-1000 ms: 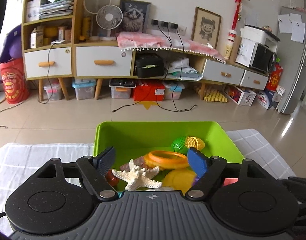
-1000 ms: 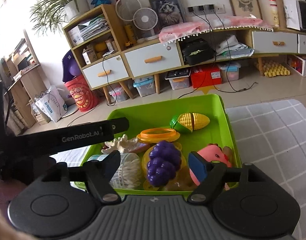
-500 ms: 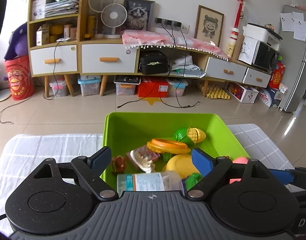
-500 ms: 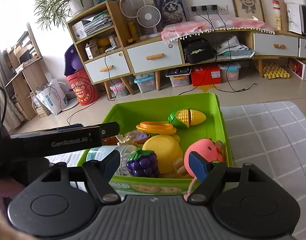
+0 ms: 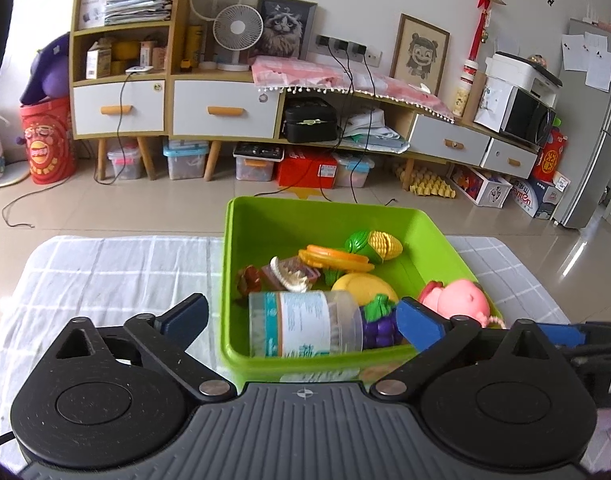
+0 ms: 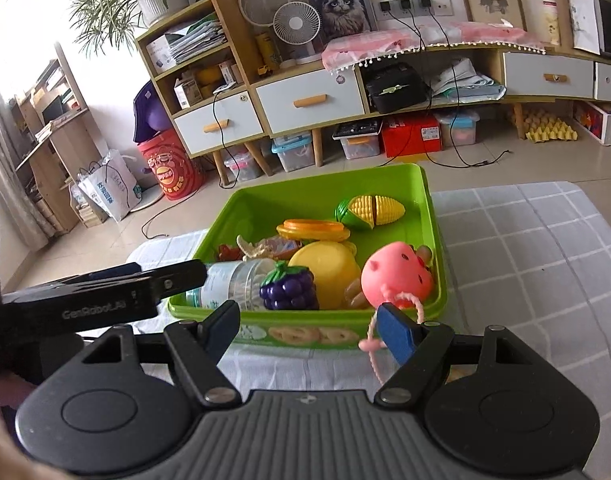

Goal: Organize rigid objects
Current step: 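Open the left tool to drop the starfish while the right tool releases the grapes in the bin, then move the left tool to the leopard-print hair clip while the right tool reaches the tan rubber octopus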

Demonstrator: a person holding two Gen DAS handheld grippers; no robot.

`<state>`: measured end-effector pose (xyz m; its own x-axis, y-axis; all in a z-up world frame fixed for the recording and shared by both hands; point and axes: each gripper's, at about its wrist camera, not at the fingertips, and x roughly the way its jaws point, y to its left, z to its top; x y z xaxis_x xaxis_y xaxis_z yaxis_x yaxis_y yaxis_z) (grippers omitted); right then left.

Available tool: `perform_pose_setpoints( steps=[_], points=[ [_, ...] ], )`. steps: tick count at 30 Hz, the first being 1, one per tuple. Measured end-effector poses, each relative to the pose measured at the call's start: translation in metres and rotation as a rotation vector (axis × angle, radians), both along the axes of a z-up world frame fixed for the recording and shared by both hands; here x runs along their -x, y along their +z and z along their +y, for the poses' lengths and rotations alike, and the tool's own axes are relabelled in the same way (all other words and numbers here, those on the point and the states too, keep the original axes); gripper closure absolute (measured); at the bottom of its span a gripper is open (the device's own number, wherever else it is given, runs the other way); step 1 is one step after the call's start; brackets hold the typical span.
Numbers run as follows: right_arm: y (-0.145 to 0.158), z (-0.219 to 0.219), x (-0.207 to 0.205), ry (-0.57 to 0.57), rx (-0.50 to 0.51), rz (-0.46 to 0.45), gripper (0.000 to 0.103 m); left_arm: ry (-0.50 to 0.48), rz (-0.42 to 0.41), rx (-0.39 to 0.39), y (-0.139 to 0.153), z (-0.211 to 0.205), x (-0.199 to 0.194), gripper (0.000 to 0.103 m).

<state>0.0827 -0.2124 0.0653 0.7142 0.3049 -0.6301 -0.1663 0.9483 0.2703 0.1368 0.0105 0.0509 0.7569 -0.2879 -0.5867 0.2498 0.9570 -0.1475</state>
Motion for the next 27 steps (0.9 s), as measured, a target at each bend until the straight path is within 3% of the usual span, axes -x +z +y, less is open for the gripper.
perform_pose_setpoints(
  steps=[13, 23, 27],
  points=[
    [-0.006, -0.006, 0.02, 0.029, 0.039, 0.028, 0.042, 0.046, 0.005, -0.008, -0.016, 0.04, 0.034, 0.002],
    [-0.022, -0.018, 0.032, 0.043, 0.082, 0.07, 0.042, 0.033, 0.052, -0.127, -0.037, 0.058, 0.053, 0.002],
    [-0.031, -0.022, 0.036, 0.055, 0.103, 0.09, 0.042, 0.052, 0.071, -0.117, -0.041, 0.07, 0.057, 0.002]
  ],
)
